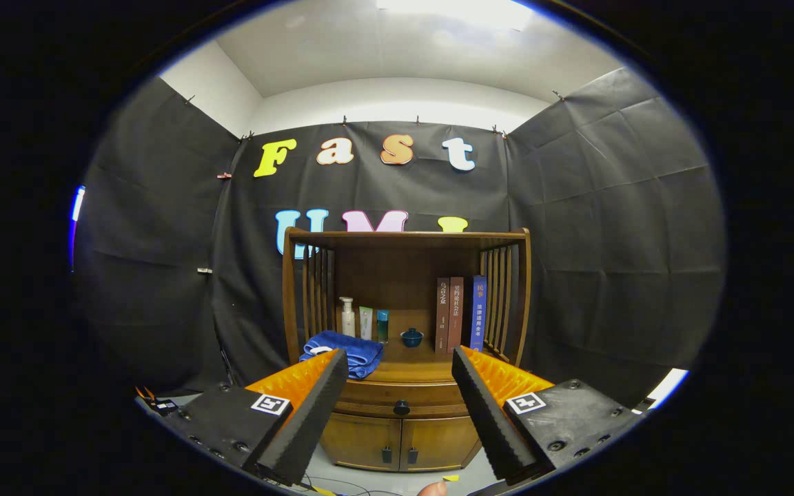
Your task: Pull open the drawer, take out the items inside it, and place them on the countertop above the cabinet.
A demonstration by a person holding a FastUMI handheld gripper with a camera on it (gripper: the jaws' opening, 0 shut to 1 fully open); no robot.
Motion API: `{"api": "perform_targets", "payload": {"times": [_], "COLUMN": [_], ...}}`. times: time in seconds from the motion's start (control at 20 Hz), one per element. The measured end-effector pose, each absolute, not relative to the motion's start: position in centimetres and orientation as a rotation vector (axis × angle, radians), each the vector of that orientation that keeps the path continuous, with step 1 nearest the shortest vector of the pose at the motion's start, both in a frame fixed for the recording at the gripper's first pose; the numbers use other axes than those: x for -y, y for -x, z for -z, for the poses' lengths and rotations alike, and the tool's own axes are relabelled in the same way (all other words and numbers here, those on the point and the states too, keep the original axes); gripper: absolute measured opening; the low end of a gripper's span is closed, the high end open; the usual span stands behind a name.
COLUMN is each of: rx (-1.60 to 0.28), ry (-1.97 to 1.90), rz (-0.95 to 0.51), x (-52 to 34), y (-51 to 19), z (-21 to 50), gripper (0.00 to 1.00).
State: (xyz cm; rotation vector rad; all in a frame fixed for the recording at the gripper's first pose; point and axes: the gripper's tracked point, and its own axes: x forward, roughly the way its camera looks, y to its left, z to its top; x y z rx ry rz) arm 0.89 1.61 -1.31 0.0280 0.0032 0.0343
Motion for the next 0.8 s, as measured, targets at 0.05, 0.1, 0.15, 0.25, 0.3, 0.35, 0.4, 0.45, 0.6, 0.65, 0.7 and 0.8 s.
{"api": "perform_targets", "payload": {"times": [0.05,0.1,0.15,0.25,0.3,0.35,0.4,0.45,0.6,0.65,0.7,0.8], "rx": [-0.003,-0.002,0.002,0.010,0.014,0.021,0.028,0.039,0.052,0.054,0.059,0.060], "ry": [-0.025,-0.022,-0.019,-0.027,-0.036,-0.044,-0.048,-0.050,-0.023,-0.015,-0.011,0.000], "rz": [-0.038,-0.042,-0.045,-0.055,-0.058,-0.062,-0.063,-0.065,-0.065,-0.068,-0.068,-0.064], "x": [-1.7,-1.8,-1.9,-2.0,-2.1,-2.2,-2.3,-2.4,-2.9,-3.1,-3.2,-3.4], "y": [-1.0,-1.3,-1.6,-2.5,-3.0,-3.7,-4.4,-5.3,-8.0,-8.9,-9.7,-11.5], "z": [1.5,1.6,1.6,1.5,1.4,1.4,1.4,1.4,2.6,3.3,4.0,5.8], "gripper": [0.98,0.98,0.98,0.98,0.98,0.98,0.98,0.98,0.98,0.98,0.98,0.98]}}
